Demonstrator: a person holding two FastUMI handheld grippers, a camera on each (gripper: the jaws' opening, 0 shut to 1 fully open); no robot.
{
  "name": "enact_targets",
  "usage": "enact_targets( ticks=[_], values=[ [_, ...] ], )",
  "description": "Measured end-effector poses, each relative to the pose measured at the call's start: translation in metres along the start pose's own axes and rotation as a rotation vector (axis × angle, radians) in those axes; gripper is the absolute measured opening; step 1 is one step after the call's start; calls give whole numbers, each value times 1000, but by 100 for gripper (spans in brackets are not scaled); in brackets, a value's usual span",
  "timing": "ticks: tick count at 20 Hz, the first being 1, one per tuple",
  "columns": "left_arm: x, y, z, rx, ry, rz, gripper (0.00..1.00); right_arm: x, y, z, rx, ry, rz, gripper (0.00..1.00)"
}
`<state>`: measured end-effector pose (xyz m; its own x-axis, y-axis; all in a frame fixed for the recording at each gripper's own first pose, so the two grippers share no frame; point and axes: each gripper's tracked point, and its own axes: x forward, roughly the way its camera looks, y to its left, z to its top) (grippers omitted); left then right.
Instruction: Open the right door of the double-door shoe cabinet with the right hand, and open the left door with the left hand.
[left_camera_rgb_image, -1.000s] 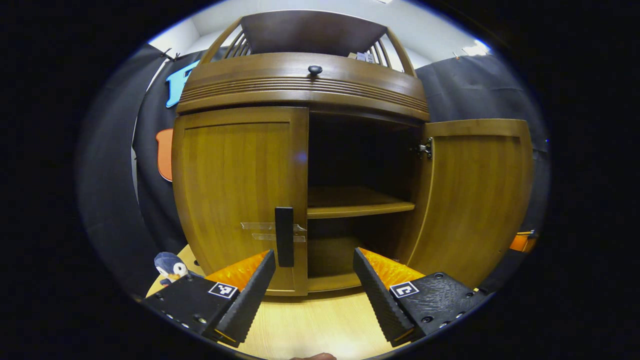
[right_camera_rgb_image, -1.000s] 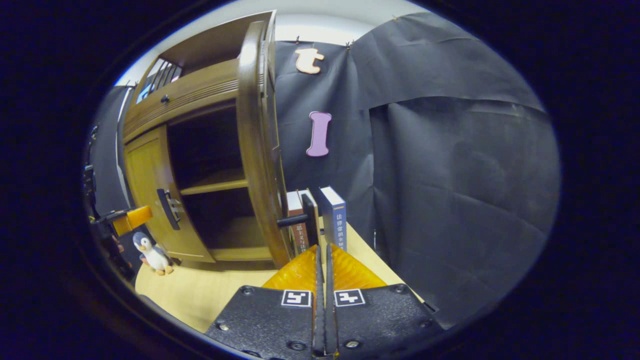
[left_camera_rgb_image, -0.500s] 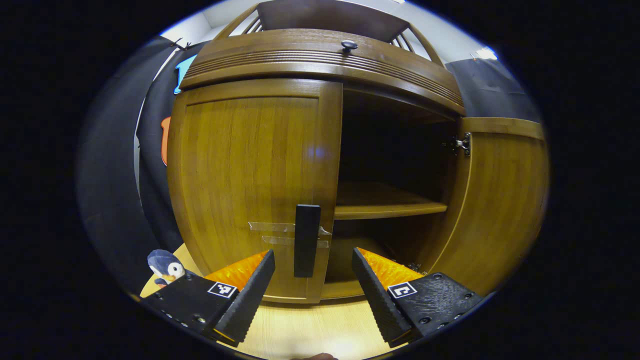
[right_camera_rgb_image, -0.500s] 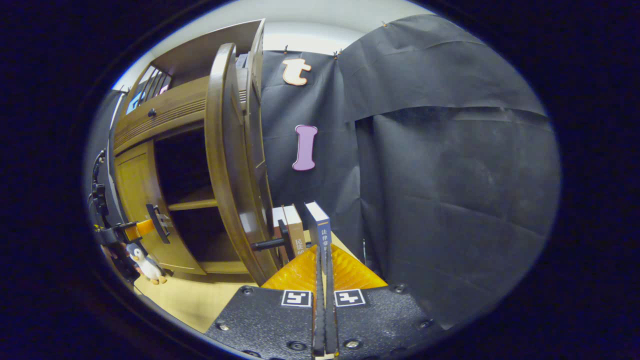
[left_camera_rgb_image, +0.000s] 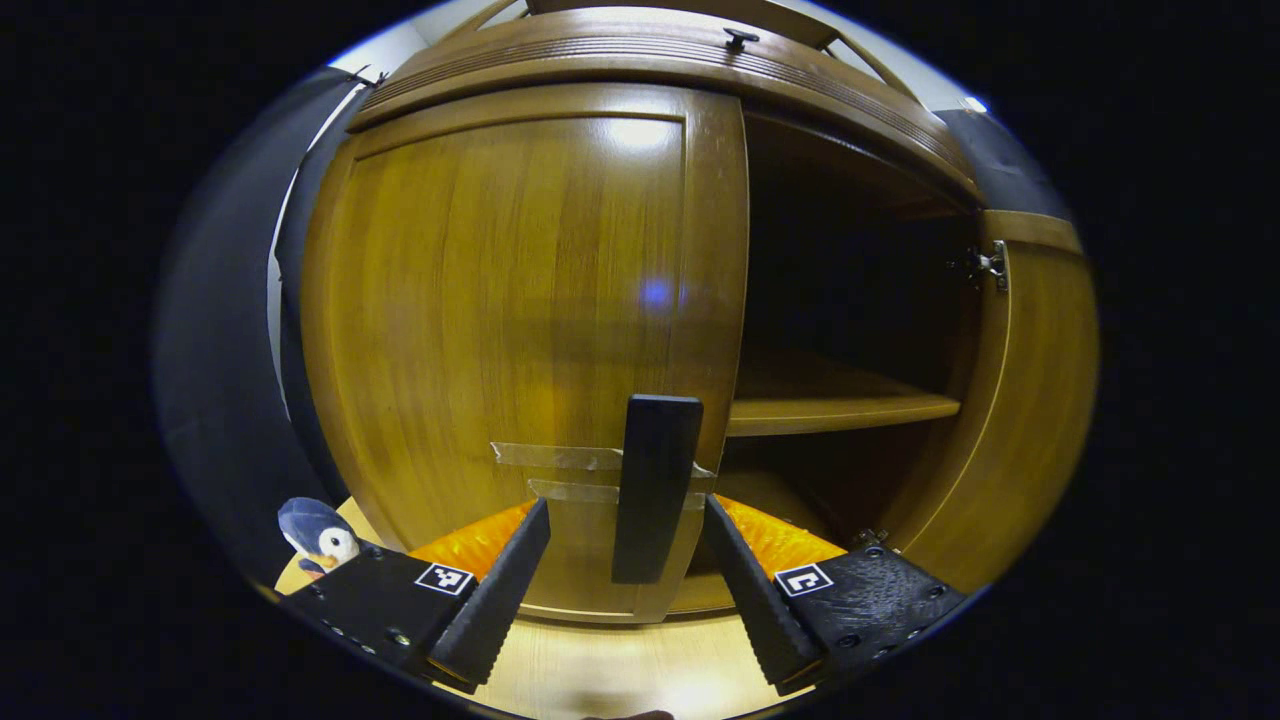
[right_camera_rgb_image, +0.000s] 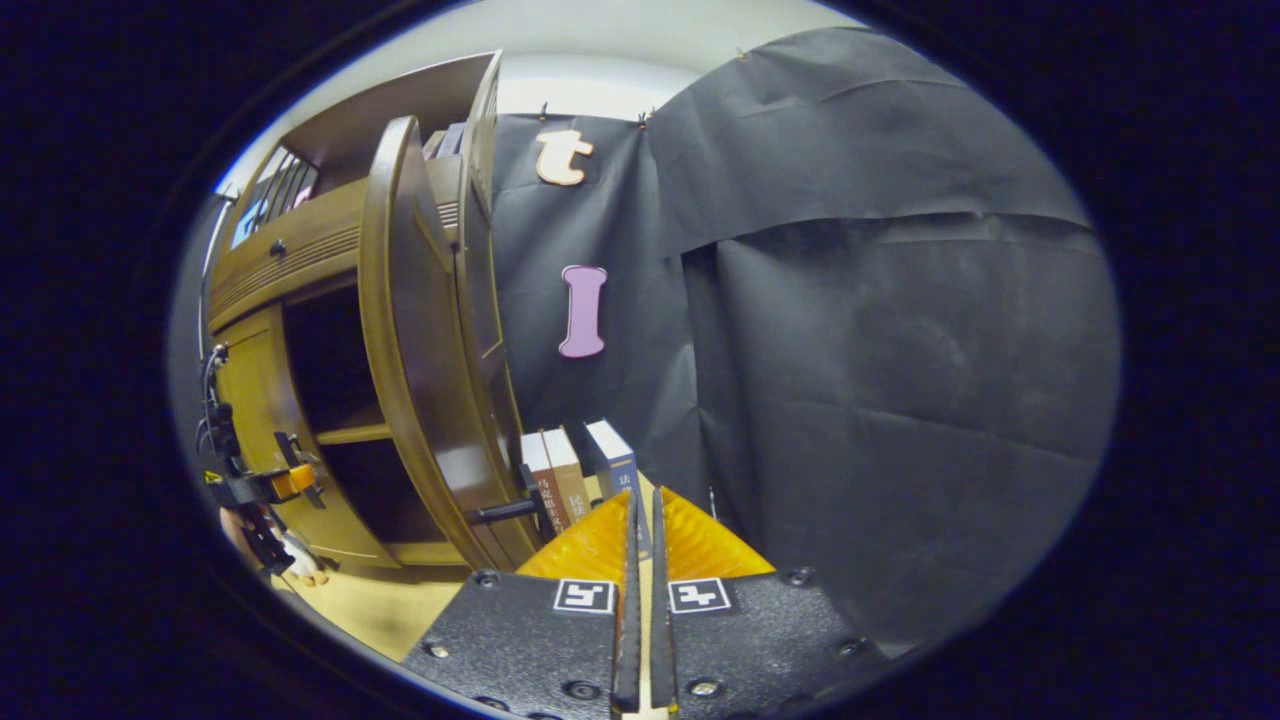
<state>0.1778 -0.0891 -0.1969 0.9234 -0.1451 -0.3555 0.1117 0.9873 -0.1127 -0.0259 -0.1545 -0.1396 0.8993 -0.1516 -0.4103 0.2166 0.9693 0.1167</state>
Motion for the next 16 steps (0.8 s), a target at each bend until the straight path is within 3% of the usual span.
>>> enact_targets(
  ticks=[4, 5, 6, 7, 8, 10, 11, 13, 14, 15, 16],
  values=[
    [8, 2, 5, 10, -19, 14, 93, -5, 1, -3, -7, 3, 0, 13],
    [9, 2, 4, 17, -16, 18, 78, -6, 3, -4, -6, 3, 4, 14],
    [10, 3, 5, 25, -18, 26, 83, -8, 5, -5, -4, 2, 7, 17],
    [11, 2, 6, 30, -21, 21, 64, -9, 5, -5, -4, 2, 9, 17],
    [12, 2, 7, 35, -25, 20, 84, -11, 5, -6, -5, 5, 10, 16],
    [17, 1, 5, 42, -17, 12, 84, -15, 5, -7, -6, 8, 15, 20],
    [16, -1, 6, 42, -25, 8, 72, -16, 6, -8, -7, 9, 15, 21],
    [16, 0, 7, 54, -32, 9, 70, -20, 4, -10, -3, 15, 10, 23],
    [17, -1, 7, 56, -34, 7, 84, -21, 3, -12, 1, 20, 9, 30],
    [16, -1, 8, 57, -35, 4, 70, -23, 3, -14, 1, 28, 7, 31],
    [14, -1, 9, 58, -39, 3, 70, -24, 2, -16, -1, 33, 4, 38]
  ],
)
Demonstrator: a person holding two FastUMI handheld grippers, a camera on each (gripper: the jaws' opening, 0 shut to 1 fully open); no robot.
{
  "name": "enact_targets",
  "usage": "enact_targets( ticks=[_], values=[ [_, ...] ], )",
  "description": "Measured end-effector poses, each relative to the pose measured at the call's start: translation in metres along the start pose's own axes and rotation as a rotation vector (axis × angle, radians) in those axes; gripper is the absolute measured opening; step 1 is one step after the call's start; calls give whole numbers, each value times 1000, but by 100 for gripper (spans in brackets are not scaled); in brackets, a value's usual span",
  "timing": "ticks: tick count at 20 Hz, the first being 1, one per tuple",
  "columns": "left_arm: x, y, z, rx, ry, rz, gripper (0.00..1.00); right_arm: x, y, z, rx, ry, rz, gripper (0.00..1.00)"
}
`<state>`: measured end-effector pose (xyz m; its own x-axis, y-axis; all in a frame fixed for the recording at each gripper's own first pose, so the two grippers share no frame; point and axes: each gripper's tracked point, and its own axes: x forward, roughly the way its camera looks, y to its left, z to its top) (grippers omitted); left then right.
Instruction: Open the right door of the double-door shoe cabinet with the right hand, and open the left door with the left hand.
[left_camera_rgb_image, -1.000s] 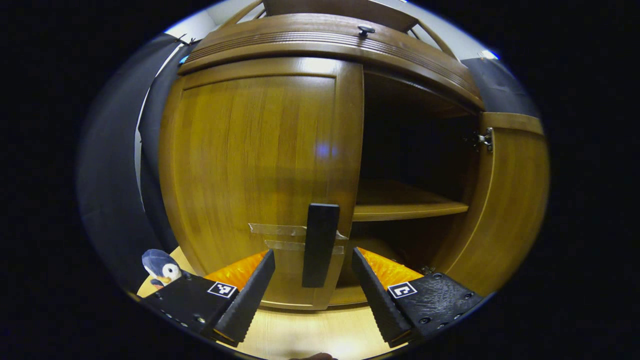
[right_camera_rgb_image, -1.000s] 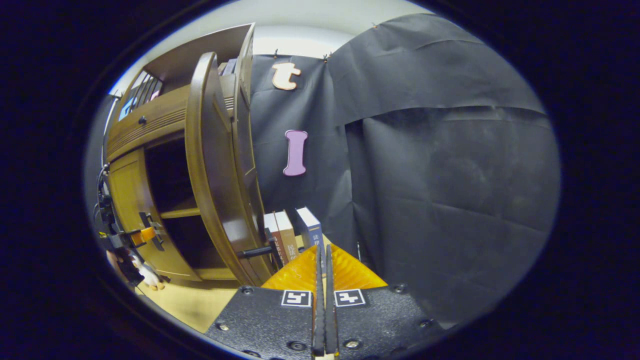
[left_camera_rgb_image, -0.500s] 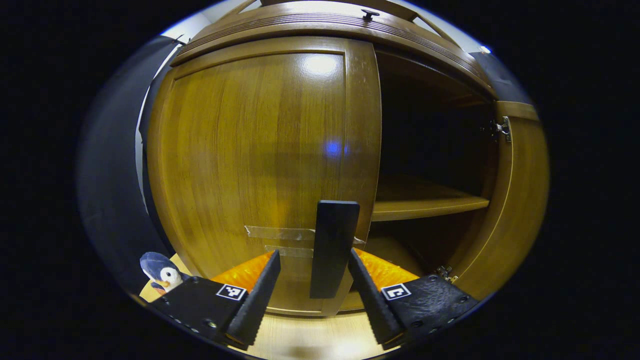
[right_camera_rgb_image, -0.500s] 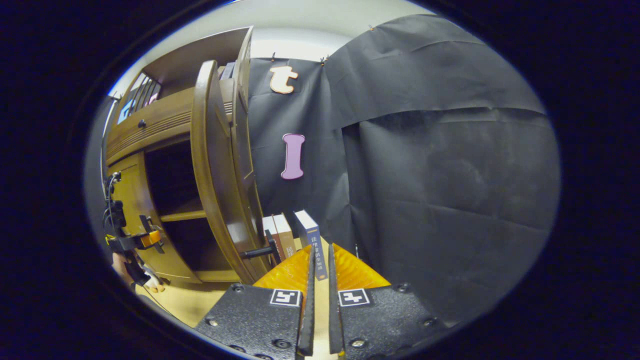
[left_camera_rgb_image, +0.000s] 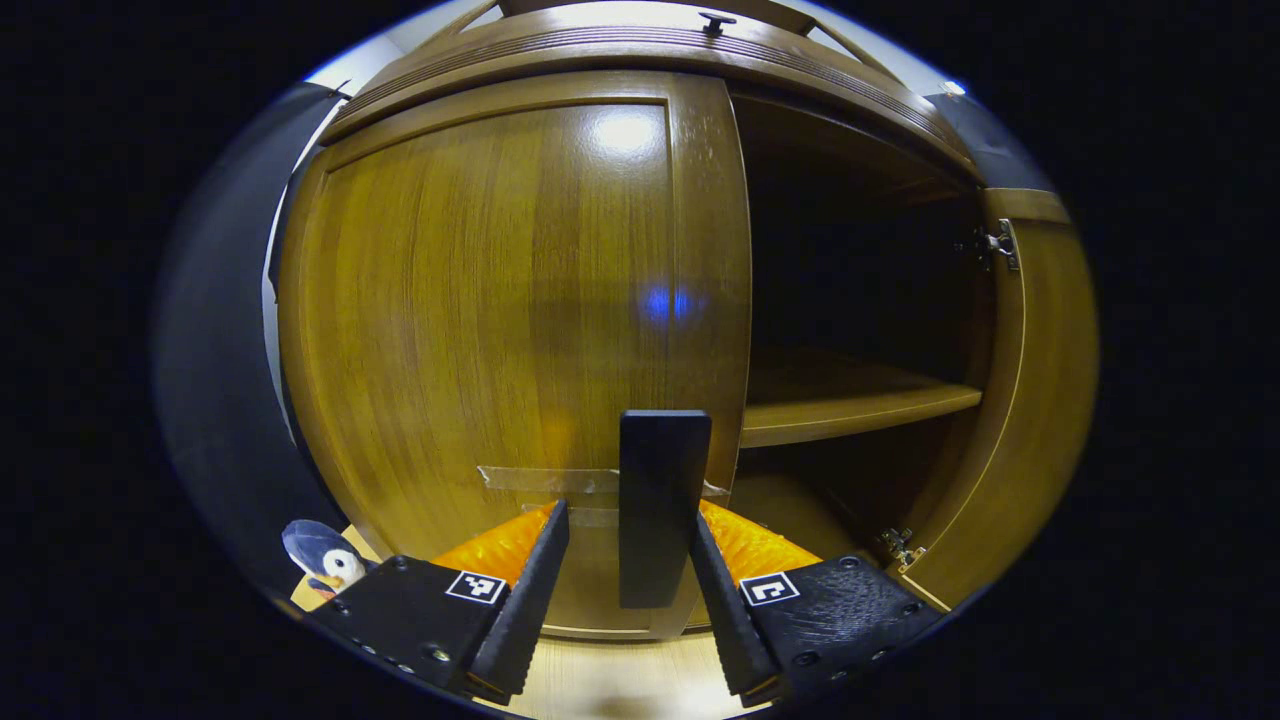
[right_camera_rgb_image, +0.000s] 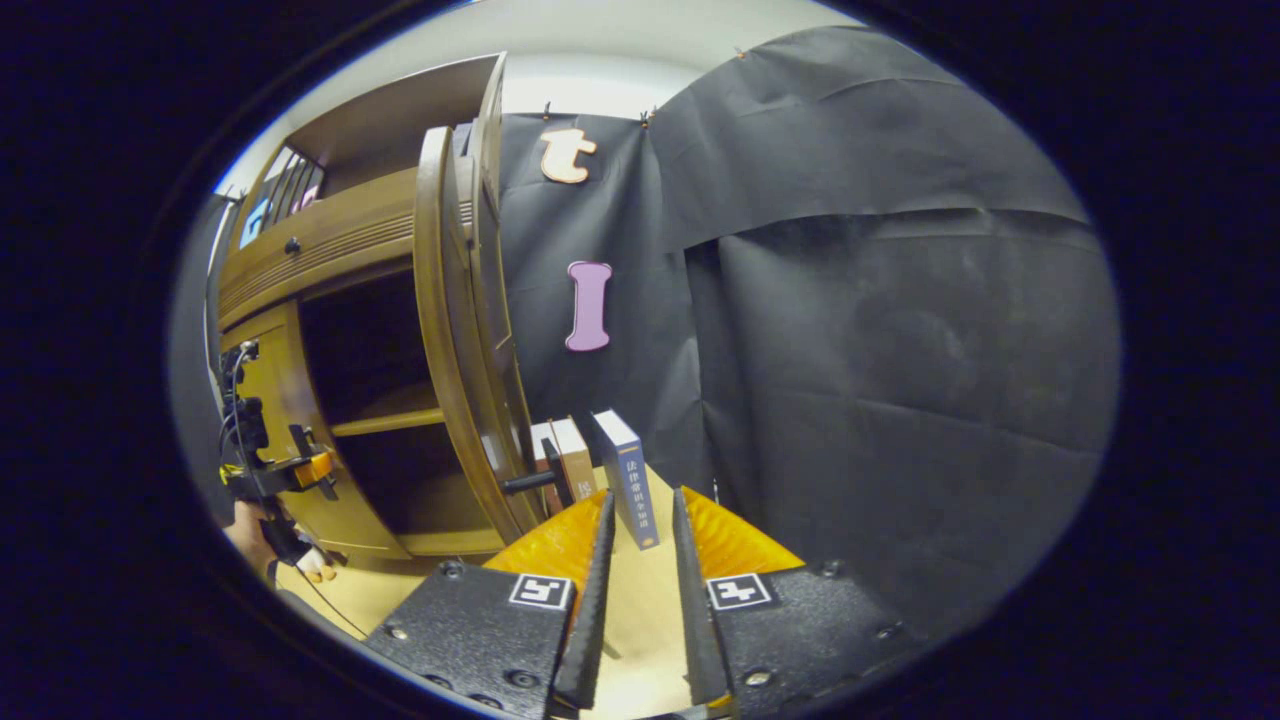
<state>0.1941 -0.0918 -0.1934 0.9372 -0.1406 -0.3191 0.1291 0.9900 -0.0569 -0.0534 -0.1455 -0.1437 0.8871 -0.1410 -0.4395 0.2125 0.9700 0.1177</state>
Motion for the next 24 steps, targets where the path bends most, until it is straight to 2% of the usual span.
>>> enact_targets(
  ticks=[1, 4, 5, 7, 8, 11, 12, 13, 18, 24],
  values=[
    [0, -2, 3, 0, -8, -8, 70, -1, 0, -1, -2, 2, -2, 41],
    [7, -3, 3, 21, -13, -22, 70, -5, 3, -1, -4, 2, 2, 43],
    [-4, -5, 6, 28, -13, -26, 62, -7, 5, -2, -7, 0, 7, 43],
    [3, -5, 6, 57, -17, -28, 47, -9, 9, -1, -11, -2, 13, 43],
    [6, -10, 5, 56, -18, -56, 47, -10, 10, -2, -13, 0, 15, 43],
    [3, -11, 5, 56, -14, -60, 34, -14, 15, -4, -23, 4, 25, 44],
    [4, -11, 5, 48, -13, -64, 34, -15, 17, -4, -28, 5, 28, 44],
    [2, -11, 6, 48, -13, -69, 28, -17, 20, -5, -31, 6, 32, 44],
    [0, -11, 5, 35, -2, -83, 28, -22, 38, -13, -37, 22, 67, 44],
    [-13, -10, 1, 33, 11, -96, 29, -23, 59, -20, -66, 32, 95, 56]
  ],
)
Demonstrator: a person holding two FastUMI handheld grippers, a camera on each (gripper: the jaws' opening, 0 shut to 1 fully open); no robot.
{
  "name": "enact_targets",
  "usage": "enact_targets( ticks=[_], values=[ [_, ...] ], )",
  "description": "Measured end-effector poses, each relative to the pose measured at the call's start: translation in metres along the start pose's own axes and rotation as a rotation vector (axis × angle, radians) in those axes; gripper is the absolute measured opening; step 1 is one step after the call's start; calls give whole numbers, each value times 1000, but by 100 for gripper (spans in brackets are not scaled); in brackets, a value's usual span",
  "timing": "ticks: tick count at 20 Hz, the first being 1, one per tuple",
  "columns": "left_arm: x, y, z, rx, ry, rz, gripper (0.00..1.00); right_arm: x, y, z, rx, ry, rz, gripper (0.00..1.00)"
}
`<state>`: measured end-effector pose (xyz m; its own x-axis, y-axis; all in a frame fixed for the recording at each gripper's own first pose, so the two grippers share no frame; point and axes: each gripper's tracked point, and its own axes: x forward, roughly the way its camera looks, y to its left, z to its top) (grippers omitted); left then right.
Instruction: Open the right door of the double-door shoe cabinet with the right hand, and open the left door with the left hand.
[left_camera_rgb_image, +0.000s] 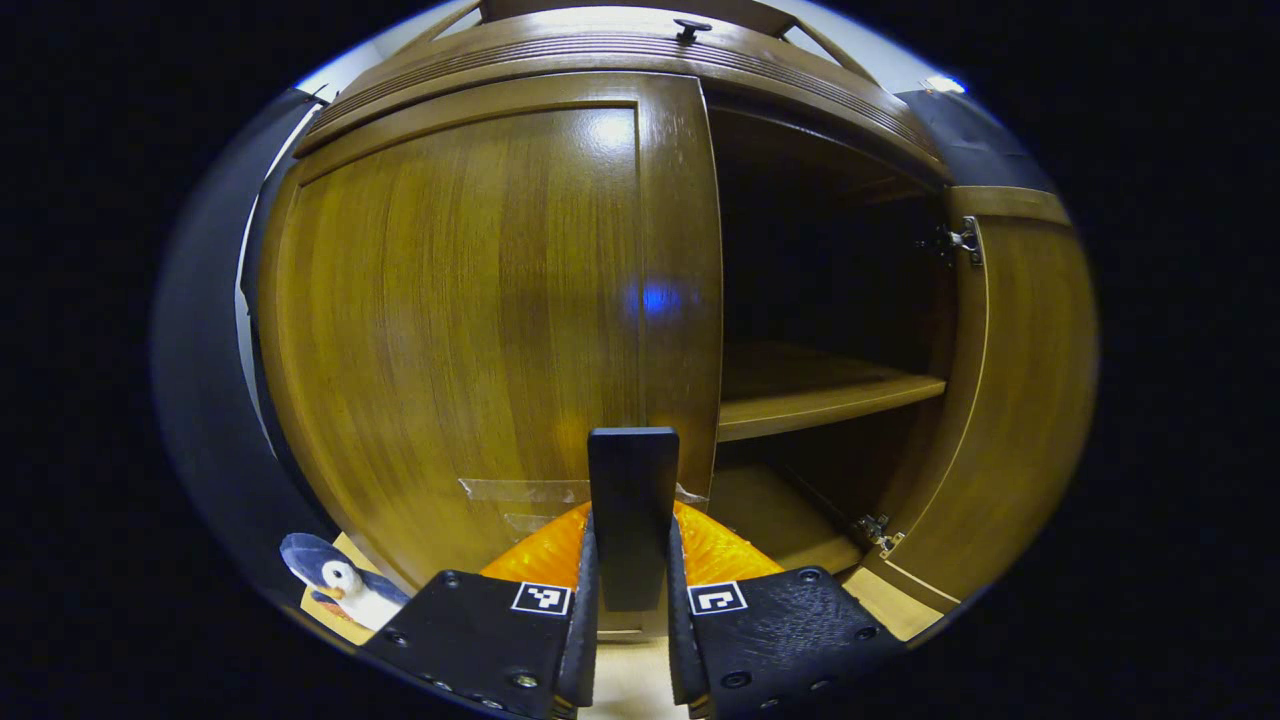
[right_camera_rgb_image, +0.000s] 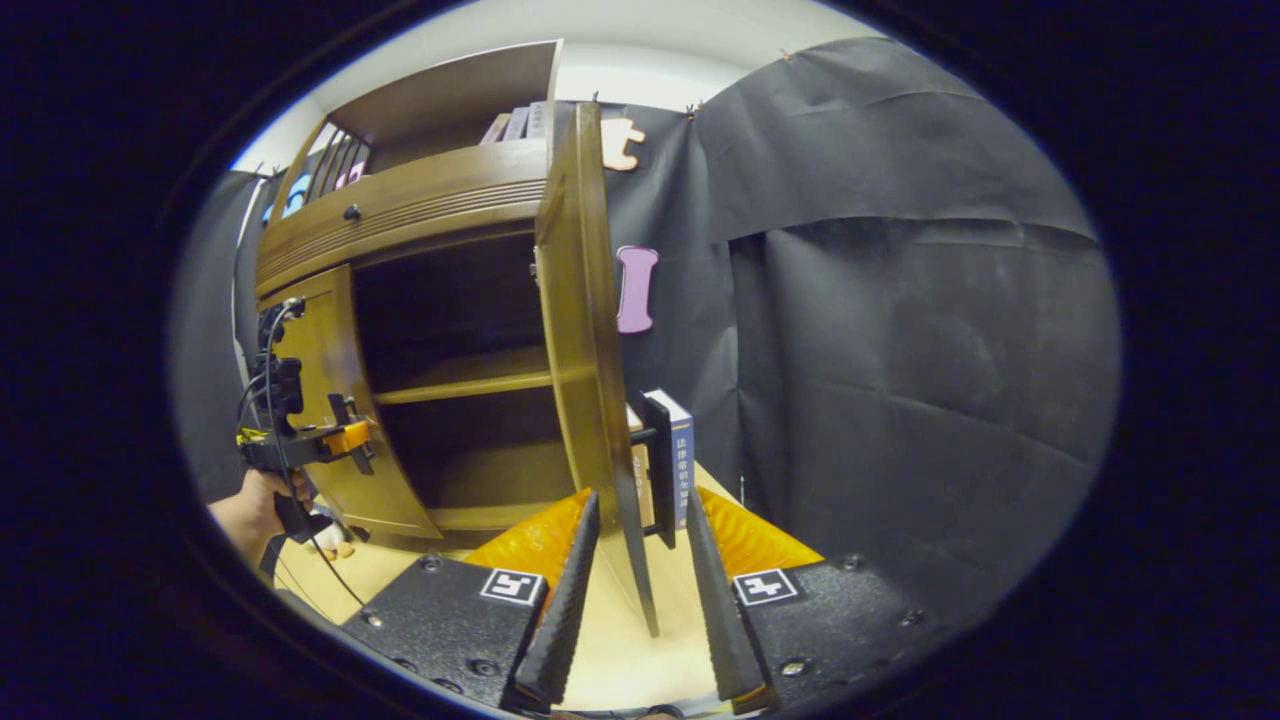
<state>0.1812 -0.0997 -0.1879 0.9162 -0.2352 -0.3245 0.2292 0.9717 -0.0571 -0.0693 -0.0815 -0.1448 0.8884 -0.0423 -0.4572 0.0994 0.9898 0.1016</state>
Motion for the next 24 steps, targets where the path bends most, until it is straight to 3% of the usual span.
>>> enact_targets(
  ticks=[8, 24],
  values=[
    [-33, 4, -8, -29, 1, -1, 29, -3, 21, -7, -4, 9, 39, 59],
    [-94, 23, -21, -48, 15, 39, 28, 13, 128, -27, -81, 61, 294, 59]
  ],
)
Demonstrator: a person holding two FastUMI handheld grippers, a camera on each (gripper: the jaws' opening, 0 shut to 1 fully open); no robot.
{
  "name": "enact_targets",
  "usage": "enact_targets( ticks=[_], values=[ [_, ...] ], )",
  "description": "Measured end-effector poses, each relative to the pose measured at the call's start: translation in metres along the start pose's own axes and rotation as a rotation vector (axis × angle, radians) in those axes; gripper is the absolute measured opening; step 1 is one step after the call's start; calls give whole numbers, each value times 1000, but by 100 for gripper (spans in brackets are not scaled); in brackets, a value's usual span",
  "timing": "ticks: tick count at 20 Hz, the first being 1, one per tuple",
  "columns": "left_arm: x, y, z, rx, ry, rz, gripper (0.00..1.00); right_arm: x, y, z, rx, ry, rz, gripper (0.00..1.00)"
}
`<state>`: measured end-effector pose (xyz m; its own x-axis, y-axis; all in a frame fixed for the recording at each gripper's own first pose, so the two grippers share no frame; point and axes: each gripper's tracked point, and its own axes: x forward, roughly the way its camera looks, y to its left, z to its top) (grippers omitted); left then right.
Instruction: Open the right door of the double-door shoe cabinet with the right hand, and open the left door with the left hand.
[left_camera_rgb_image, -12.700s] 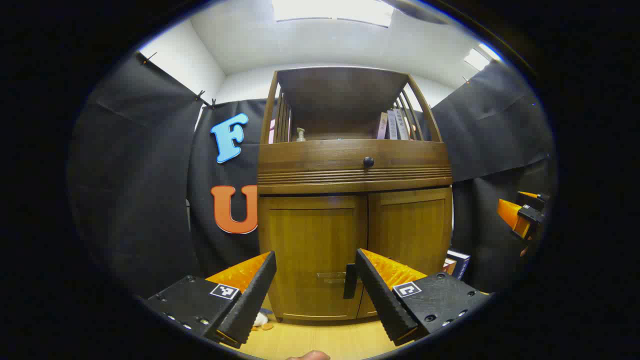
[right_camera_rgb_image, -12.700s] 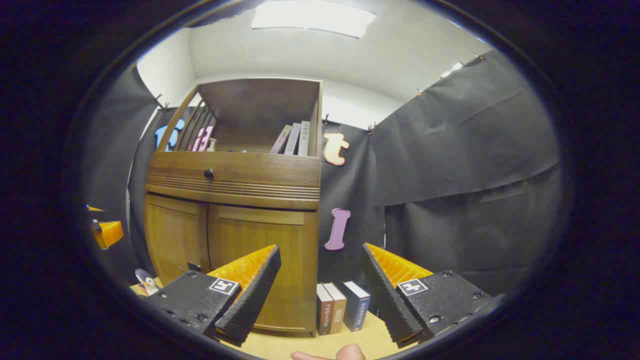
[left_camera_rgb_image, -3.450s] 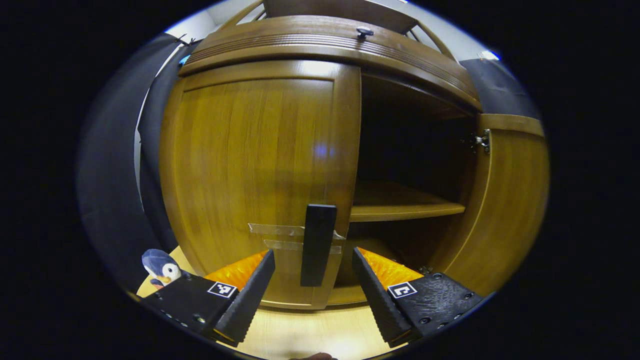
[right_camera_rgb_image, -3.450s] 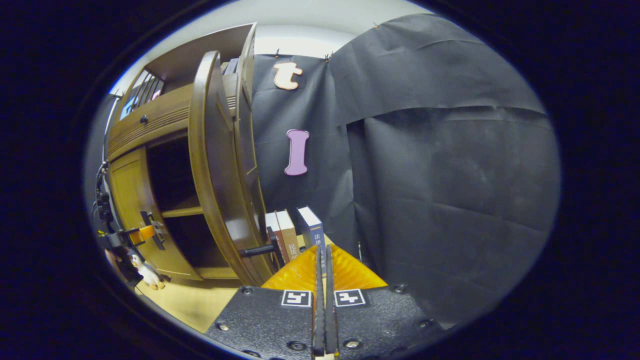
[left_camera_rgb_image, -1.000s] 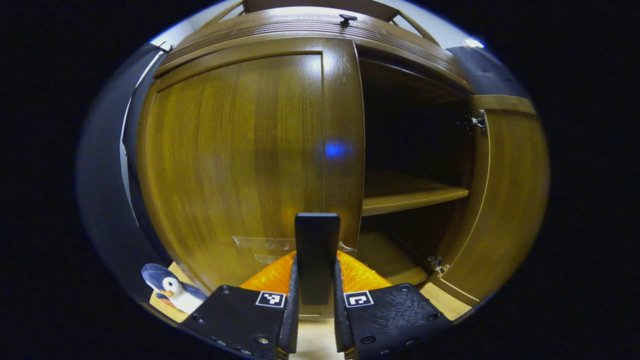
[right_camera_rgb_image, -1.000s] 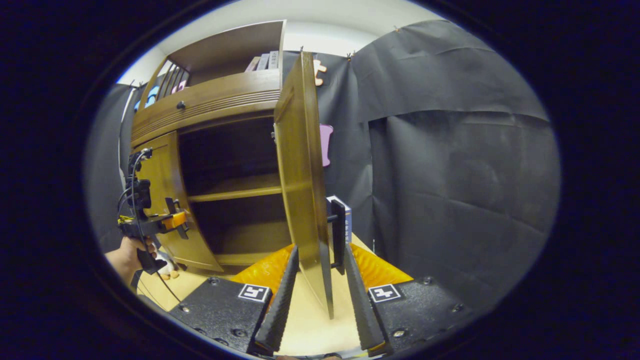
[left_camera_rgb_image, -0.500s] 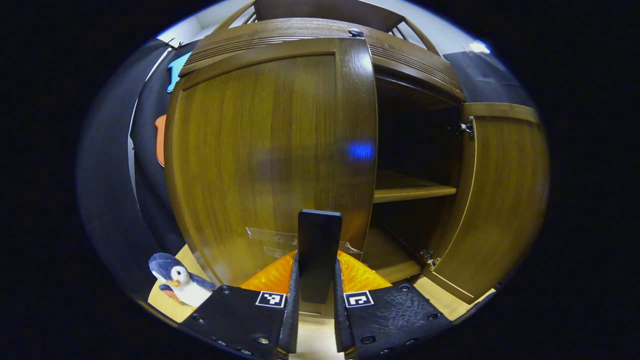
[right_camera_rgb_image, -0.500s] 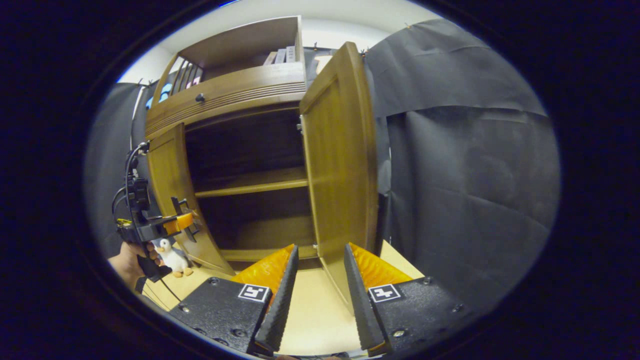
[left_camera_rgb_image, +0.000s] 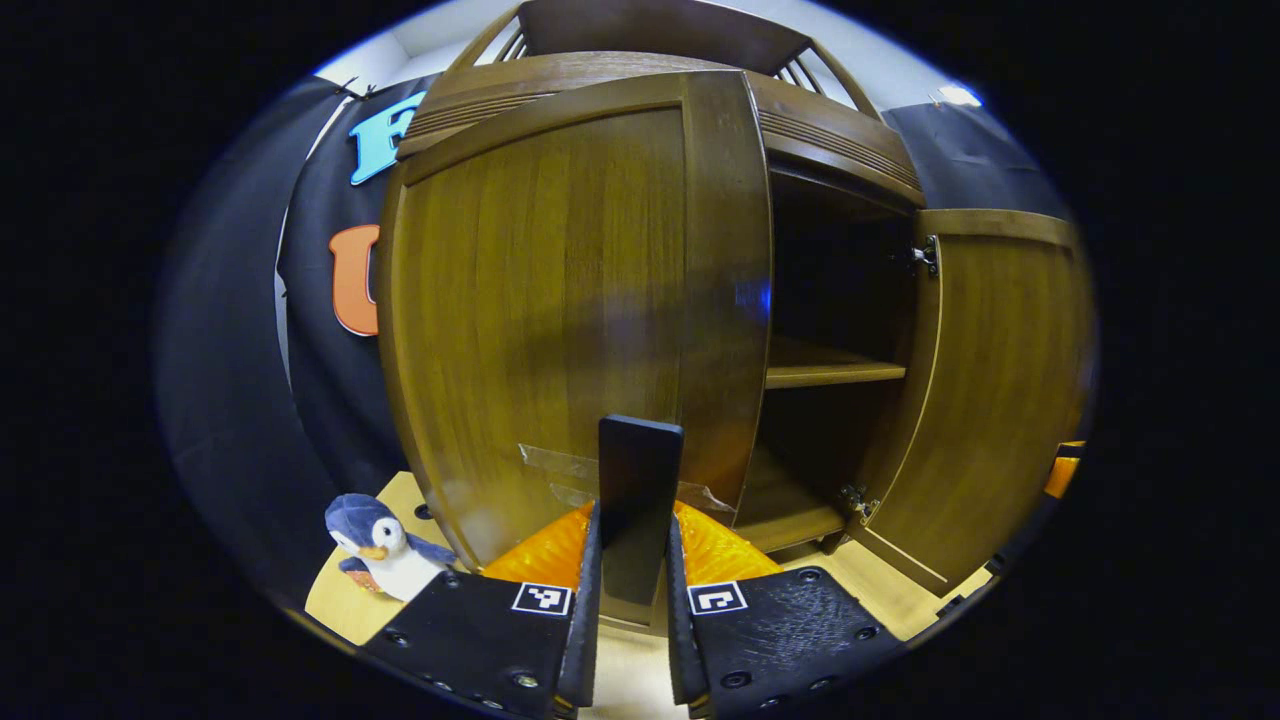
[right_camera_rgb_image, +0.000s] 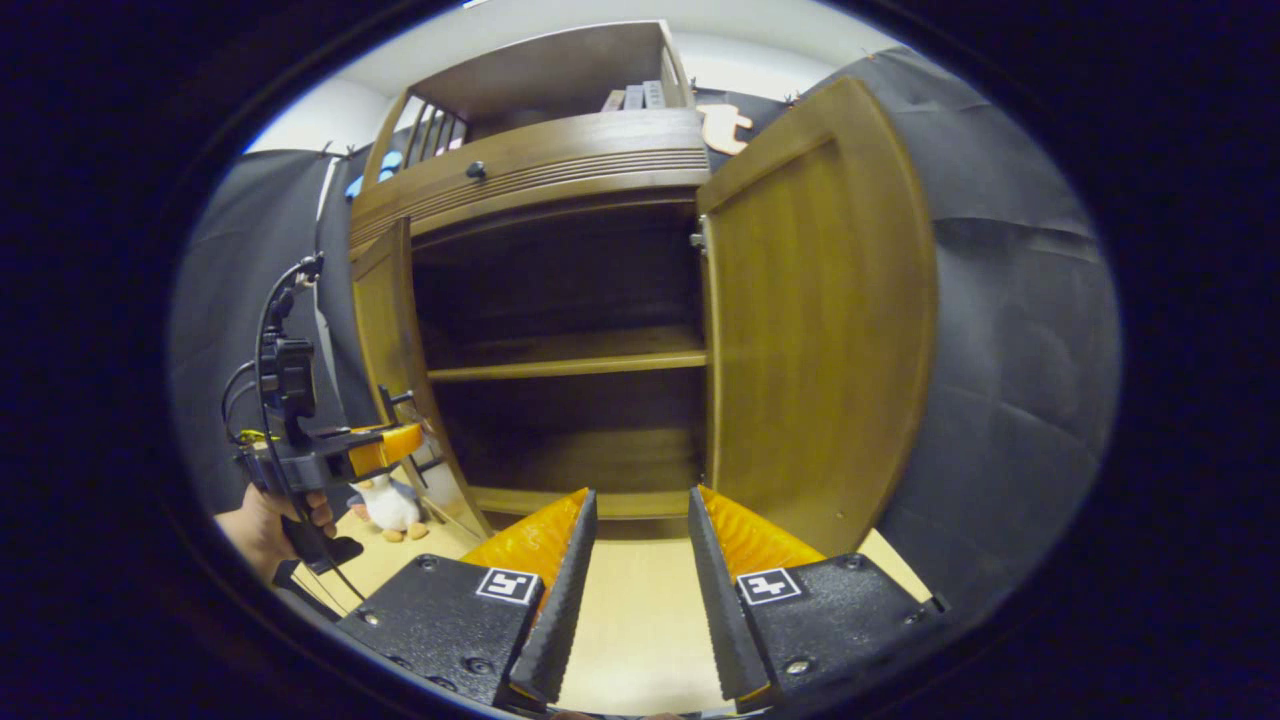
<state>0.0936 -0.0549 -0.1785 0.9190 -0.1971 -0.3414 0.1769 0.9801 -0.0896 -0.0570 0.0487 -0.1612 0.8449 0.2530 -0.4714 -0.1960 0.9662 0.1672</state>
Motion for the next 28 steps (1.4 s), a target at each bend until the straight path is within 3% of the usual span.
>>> enact_targets(
  ticks=[10, 11, 12, 13, 22, 23, 28],
  values=[
    [-30, 18, -6, -45, 7, 74, 28, 24, 34, 0, -32, 22, 127, 59],
    [-33, 20, -7, -37, 4, 79, 32, 26, 37, 0, -36, 23, 140, 59],
    [-36, 23, -7, -24, 2, 83, 28, 28, 40, 0, -40, 26, 150, 59],
    [-38, 25, -8, -15, 3, 91, 36, 29, 42, -2, -43, 31, 160, 59],
    [-70, 53, -12, 28, -6, 172, 36, 38, 59, -7, -70, 64, 196, 59],
    [-72, 55, -13, 33, -6, 182, 28, 38, 62, -7, -73, 67, 201, 59],
    [-83, 67, -15, -11, -5, 199, 27, 40, 76, -5, -92, 63, 221, 59]
  ],
)
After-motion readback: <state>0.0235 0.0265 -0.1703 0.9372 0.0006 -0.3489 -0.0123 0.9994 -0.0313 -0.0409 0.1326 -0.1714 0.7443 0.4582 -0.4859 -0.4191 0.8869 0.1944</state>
